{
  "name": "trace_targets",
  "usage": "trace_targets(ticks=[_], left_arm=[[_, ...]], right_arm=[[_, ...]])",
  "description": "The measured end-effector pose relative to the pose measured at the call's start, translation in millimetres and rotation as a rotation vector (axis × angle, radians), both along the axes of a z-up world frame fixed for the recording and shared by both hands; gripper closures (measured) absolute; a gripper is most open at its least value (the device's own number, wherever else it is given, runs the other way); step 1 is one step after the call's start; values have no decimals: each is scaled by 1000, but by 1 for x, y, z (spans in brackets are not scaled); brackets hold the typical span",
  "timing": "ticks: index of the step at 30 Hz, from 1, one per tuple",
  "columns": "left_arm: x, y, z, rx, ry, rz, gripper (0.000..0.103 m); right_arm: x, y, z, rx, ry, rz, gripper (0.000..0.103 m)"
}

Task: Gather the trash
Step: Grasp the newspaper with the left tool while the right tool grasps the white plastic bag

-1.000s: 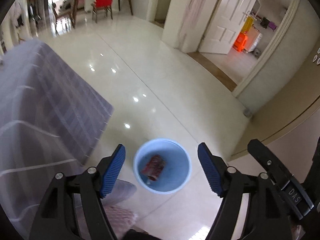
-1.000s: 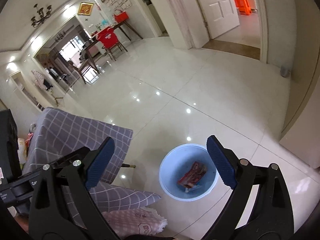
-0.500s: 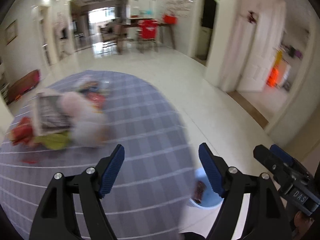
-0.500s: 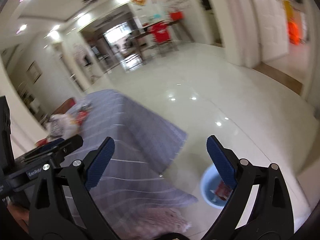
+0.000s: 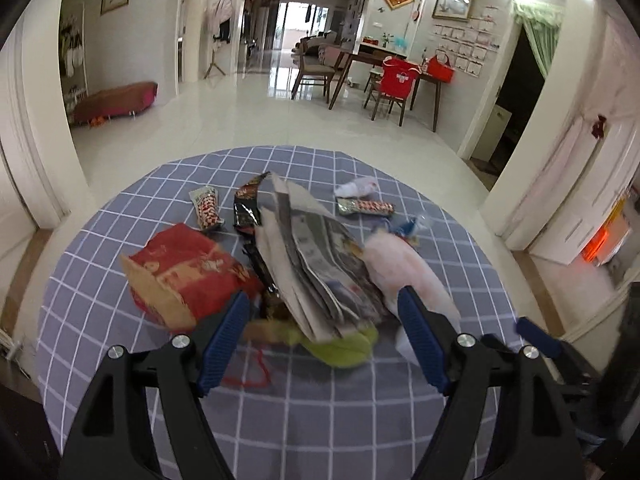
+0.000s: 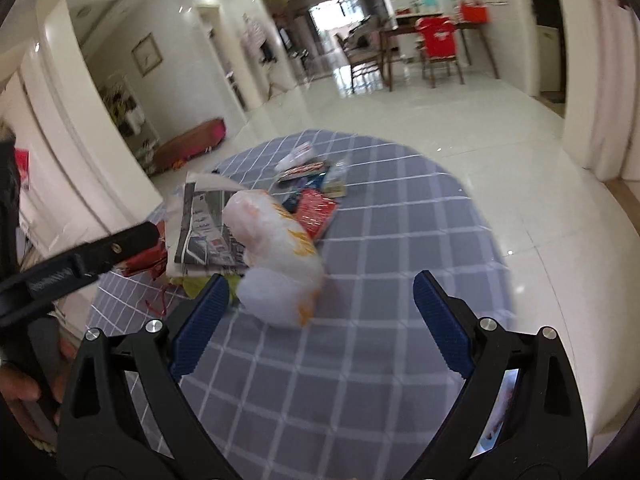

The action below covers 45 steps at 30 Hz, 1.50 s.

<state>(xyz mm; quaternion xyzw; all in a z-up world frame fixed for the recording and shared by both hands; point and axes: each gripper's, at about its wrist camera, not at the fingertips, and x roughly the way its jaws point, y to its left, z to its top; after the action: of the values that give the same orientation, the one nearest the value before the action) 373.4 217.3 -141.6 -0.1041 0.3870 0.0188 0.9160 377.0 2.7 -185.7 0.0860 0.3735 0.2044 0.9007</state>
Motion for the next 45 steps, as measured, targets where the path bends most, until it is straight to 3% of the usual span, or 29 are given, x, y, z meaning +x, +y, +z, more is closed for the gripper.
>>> trace_targets(ticks=[3, 4, 7, 18, 22, 24, 28, 32, 36, 38, 45], left_arm=[[21, 18, -9, -69, 31, 11, 28], [24, 20, -13, -72, 46, 21, 28], [34, 25, -22, -74, 67, 27, 28], [58, 15, -33, -54, 70, -7, 28], [65, 4, -33, -62, 88, -45, 52], [64, 0, -34, -53, 85, -49, 53], [64, 0, -35, -76, 80, -37, 85], [65, -2, -37, -83, 88, -51, 85], [67, -1, -42, -156, 101, -64, 87], [60, -2, -36, -169, 61, -54, 97], [16, -19, 17, -75, -95, -55, 100]], right_arm=[[17, 14, -11, -17, 32, 31, 12], [22, 18, -15, -25, 44, 48, 18], [32, 21, -25, -6, 83, 89, 67], [45, 14, -31, 80, 87, 56, 69], [46, 18, -34, 90, 96, 55, 69], [47, 19, -36, 91, 99, 51, 69], [50, 20, -37, 98, 102, 46, 70], [47, 20, -37, 99, 104, 43, 70], [43, 24, -37, 97, 99, 35, 70], [37, 24, -35, 106, 90, 30, 70], [6, 9, -3, 181, 23, 31, 70]])
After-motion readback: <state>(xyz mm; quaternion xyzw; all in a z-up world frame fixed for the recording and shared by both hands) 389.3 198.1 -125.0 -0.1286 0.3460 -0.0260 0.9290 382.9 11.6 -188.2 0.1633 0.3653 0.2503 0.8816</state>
